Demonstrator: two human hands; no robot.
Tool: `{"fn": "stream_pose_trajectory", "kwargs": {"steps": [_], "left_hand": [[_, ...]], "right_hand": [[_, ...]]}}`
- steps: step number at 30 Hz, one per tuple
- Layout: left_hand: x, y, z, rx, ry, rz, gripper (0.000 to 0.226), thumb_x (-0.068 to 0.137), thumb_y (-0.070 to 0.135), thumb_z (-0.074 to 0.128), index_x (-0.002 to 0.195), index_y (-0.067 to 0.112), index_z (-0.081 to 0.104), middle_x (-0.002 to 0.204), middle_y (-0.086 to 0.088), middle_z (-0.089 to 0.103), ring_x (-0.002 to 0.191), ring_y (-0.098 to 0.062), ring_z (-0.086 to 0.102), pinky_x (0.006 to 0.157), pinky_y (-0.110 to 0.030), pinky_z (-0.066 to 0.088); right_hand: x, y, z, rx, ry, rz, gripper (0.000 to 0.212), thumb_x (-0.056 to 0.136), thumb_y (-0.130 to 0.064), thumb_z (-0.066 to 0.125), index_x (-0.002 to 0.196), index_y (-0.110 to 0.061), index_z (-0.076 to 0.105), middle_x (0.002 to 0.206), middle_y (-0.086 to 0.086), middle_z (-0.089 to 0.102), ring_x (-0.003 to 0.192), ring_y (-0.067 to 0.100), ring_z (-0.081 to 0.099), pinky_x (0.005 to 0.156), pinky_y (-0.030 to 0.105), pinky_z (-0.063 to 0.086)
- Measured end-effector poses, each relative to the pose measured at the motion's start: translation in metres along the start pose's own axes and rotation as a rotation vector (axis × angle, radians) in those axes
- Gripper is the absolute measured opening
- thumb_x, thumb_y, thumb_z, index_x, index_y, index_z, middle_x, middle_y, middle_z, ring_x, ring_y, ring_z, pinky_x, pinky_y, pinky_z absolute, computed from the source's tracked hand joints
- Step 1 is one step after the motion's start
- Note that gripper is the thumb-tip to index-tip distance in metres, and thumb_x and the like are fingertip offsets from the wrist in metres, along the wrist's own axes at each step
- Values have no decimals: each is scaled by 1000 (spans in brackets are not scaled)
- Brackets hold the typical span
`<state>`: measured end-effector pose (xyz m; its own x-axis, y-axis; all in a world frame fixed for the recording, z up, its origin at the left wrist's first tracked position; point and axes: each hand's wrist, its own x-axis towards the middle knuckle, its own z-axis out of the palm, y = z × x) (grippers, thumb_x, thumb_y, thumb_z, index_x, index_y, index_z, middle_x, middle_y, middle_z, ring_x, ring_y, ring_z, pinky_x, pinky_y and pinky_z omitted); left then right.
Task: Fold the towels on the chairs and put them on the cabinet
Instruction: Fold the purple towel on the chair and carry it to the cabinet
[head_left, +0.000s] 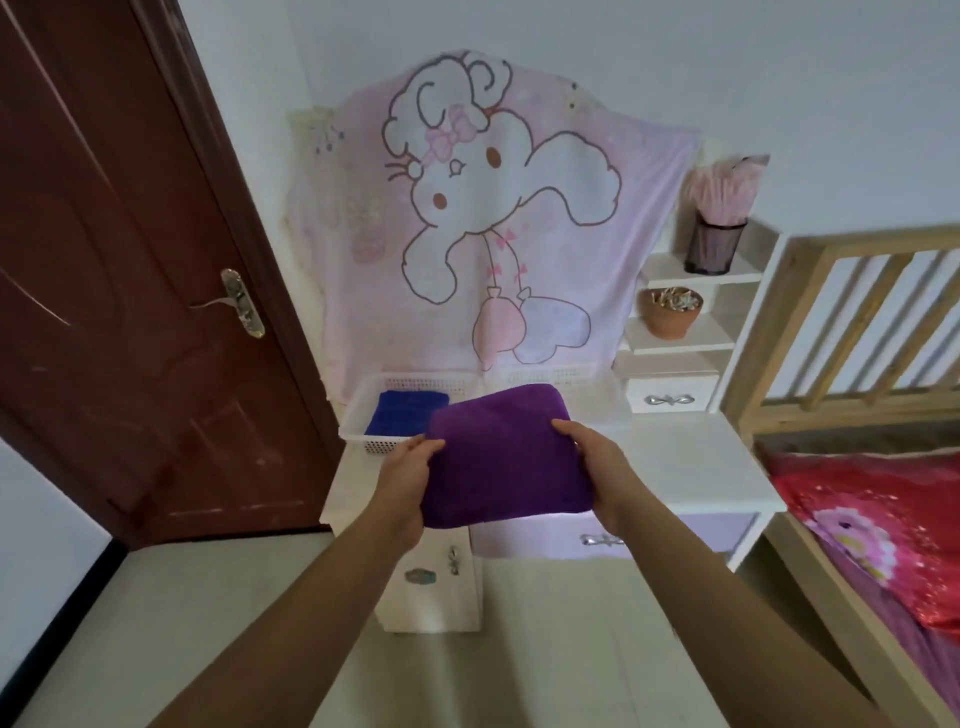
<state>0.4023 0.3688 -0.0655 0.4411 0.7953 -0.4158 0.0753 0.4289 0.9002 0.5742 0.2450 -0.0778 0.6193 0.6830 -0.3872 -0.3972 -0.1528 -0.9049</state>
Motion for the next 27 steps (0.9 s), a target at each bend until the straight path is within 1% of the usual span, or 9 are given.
{"fn": "stream_pose_trajectory", "kwargs": {"steps": [3,6,8,11,13,17,22,23,27], "left_hand": [[67,24,-12,32,89,5,29,95,20,57,124,17,58,119,-8,65,101,-25,63,66,-34,50],[134,55,-30,56,179,51,22,97,15,56,120,14,54,109,-6,65,91,-20,64,62,-31,50],[165,68,-45,81,212,77,25,98,14,56,121,19,51,105,-1,63,88,-17,64,62,-30,50],[221,77,-72,121,228,60,27,97,18,57,124,21,53,111,-2,63,94,-20,64,75,-38,55],[258,77,-87,119,223,8,29,96,19,58,125,19,54,115,-5,64,98,-24,65,82,-43,56],[352,71,-114,196,108,-94,33,93,19,59,126,18,57,118,-9,65,100,-27,66,79,-41,56],[429,64,-124,332,-71,-192,38,90,10,48,128,16,53,118,-8,63,99,-24,62,70,-34,52],[445,61,-126,347,-90,-210,40,90,9,47,130,16,50,120,-7,61,99,-23,61,69,-33,51],[483,45,-130,423,-127,-257,47,91,3,45,136,17,41,122,-7,56,93,-17,59,66,-30,50]], "right_hand": [[69,-12,30,-39,-66,36,43,83,-39,71,116,-13,68,111,7,74,106,29,68,87,42,58],[137,-32,71,-110,-142,34,32,91,-36,64,115,-14,65,112,6,71,100,24,68,74,36,58],[168,-37,96,-143,-183,38,28,95,-33,61,115,-14,64,113,6,70,100,24,69,73,35,59],[215,-36,133,-195,-228,65,25,98,-31,59,116,-14,63,113,7,70,102,25,69,83,40,61],[242,-31,150,-217,-233,88,26,98,-31,60,118,-14,62,114,6,70,101,24,70,81,39,61],[298,-4,179,-202,-125,147,27,99,-27,60,122,-12,60,114,5,70,98,22,71,71,34,61],[344,35,202,-201,43,294,25,97,-19,57,119,-10,65,111,11,73,104,29,69,91,42,58],[353,40,208,-208,71,318,26,95,-15,57,118,-10,66,111,11,73,102,30,69,90,41,57],[383,62,222,-208,139,393,35,91,-4,53,124,-12,63,110,8,71,88,21,66,67,27,52]]}}
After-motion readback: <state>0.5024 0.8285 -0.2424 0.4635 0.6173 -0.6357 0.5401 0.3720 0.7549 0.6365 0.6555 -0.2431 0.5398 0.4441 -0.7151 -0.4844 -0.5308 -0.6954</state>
